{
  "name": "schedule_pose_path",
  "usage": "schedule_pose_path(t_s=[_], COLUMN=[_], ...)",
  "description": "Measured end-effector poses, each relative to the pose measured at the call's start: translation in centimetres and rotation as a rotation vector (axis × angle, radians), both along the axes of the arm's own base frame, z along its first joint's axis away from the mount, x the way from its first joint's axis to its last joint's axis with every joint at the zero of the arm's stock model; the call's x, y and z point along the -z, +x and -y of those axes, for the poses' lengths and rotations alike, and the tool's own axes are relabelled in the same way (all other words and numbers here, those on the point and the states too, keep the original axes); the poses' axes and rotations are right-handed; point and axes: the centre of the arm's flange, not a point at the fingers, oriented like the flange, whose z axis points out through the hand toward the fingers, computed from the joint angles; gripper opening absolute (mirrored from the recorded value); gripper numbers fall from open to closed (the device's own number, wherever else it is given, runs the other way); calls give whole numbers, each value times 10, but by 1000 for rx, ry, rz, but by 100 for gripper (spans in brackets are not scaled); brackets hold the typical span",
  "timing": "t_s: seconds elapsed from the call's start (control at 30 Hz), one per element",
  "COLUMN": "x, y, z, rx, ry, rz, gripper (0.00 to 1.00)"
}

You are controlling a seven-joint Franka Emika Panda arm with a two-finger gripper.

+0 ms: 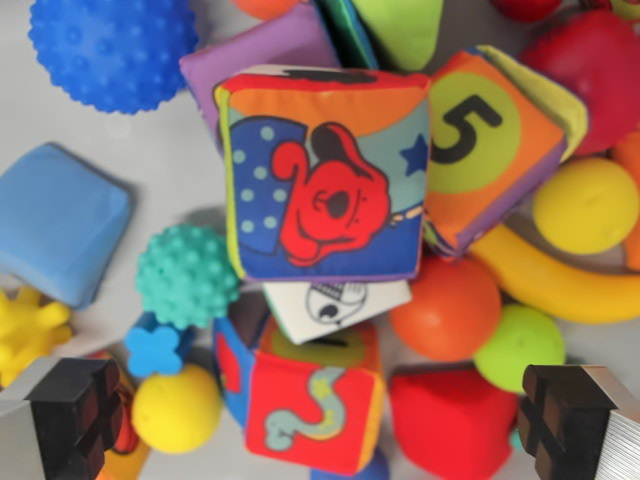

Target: Pick an object from the bin

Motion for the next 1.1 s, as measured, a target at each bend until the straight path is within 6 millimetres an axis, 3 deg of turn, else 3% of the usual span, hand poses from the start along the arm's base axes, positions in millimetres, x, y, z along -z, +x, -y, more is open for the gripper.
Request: schedule_pose_path(t_s=[1.1], x=[89], y=[-47], z=[-60], rx=[424], ry=[8], rz=[8], gripper=[100])
